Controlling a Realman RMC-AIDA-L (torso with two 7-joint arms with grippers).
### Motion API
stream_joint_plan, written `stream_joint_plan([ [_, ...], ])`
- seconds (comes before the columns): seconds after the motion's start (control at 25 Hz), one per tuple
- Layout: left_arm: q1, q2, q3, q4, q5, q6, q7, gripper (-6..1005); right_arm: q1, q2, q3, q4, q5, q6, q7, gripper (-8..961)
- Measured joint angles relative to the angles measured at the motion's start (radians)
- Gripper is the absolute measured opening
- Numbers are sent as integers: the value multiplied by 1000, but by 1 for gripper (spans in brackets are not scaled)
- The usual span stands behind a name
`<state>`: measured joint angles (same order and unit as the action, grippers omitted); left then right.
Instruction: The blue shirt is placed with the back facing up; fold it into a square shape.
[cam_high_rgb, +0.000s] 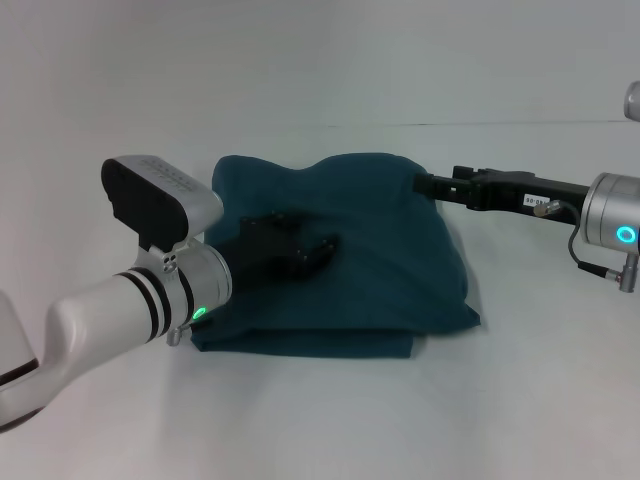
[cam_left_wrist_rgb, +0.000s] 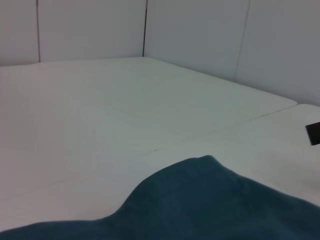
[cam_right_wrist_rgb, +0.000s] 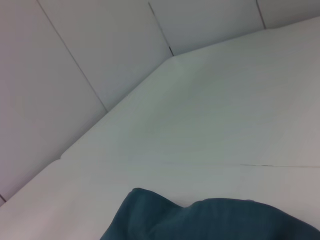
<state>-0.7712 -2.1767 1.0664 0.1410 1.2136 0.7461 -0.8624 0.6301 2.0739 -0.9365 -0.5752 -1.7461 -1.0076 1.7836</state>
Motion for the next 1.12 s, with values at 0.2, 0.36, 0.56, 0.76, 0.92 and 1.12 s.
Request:
stream_joint_plan([
  [0.2, 42, 0, -6, 24, -6, 135, -6, 606, -3, -10, -4, 5, -11, -11, 25, 864],
  [0.36, 128, 0, -16, 112, -8, 320, -48, 606, -19, -16, 0, 4, -17, -38, 36, 865],
  [0.56, 193, 1, -17, 176, -7, 436, -133, 607, -37, -22, 3, -4, -17, -72, 29, 865],
  [0.76, 231, 5, -18, 196, -2, 490, -172, 607, -54, -28, 12, -7, -12, -130, 13, 866],
  [0.92, 282, 7, -24, 235, 0, 560, -224, 608, -89, -25, 68, -6, -11, -253, -93, 865],
  [1.12, 365, 8, -90, 252, 2, 731, -227, 728, -153, -9, 136, 14, -9, -434, -269, 863],
])
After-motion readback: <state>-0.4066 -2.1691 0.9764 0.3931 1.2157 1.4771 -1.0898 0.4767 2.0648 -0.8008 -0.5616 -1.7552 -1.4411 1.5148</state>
